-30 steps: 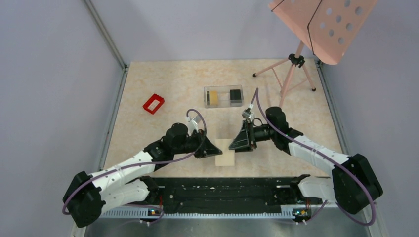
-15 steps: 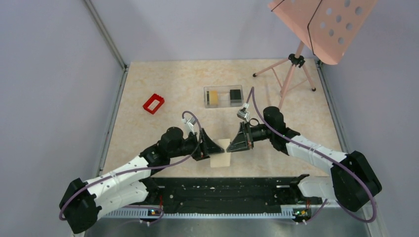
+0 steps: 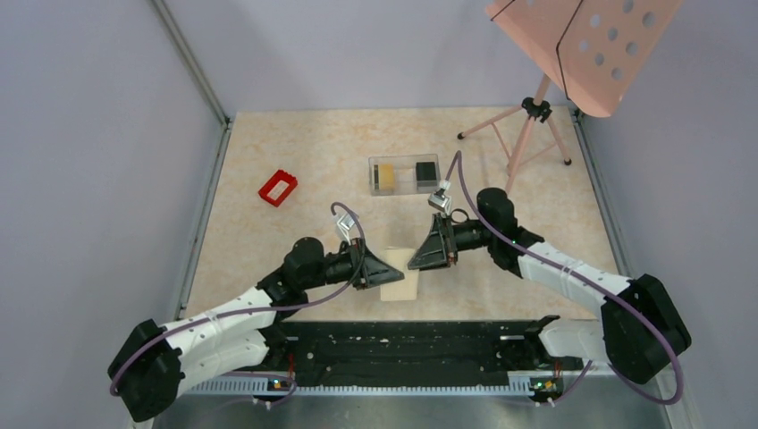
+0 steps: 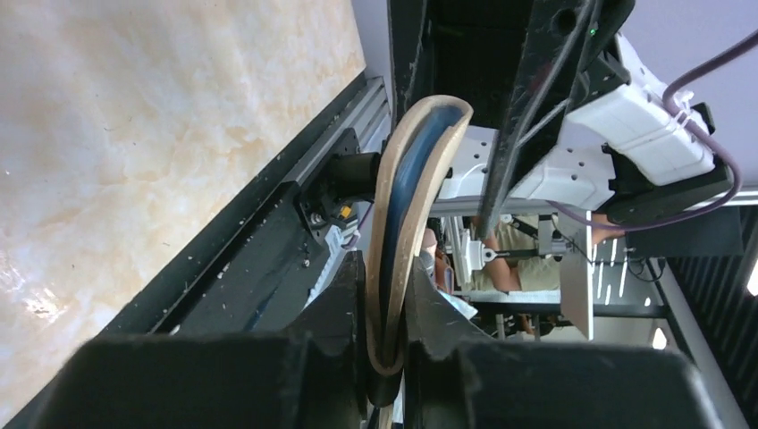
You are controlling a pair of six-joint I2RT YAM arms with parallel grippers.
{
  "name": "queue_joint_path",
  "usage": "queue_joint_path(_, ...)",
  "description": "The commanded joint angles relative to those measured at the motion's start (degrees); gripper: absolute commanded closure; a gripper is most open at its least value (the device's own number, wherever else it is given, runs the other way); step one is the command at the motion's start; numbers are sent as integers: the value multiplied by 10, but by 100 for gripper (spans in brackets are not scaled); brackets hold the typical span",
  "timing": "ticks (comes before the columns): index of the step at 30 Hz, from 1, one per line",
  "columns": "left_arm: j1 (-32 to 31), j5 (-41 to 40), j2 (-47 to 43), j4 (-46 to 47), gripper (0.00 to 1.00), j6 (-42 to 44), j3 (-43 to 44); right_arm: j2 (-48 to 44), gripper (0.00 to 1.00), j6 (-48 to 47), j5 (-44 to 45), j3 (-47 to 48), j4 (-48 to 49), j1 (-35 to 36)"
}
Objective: Put the credit cards into the card holder
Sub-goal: Pick up the card holder from the center of the board, then open the card holder.
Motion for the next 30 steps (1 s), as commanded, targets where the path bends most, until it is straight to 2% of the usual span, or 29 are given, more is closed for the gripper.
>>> queue_joint_path(1, -3, -5, -26, -109, 100, 75, 72, -8, 53, -47, 27, 67, -46, 7)
queue_joint_path(4, -2, -34, -42, -271, 100, 166, 128, -26, 29, -90, 60, 90, -113, 7)
queue_joint_path(7, -2, -86, -58, -367, 100, 227, 170, -42, 15, -112, 99, 104, -157, 5)
queue_joint_path(16, -3, -153, -99, -421, 100, 333, 188, -44, 13, -106, 132, 131, -218, 2)
queue_joint_path(22, -3, -103, -70, -422, 100, 369, 213, -50, 13, -97, 129, 137, -212, 2)
queue_joint_path(30, -3, -19, -21, -347, 100, 303, 214, -27, 14, -106, 96, 127, -182, 12)
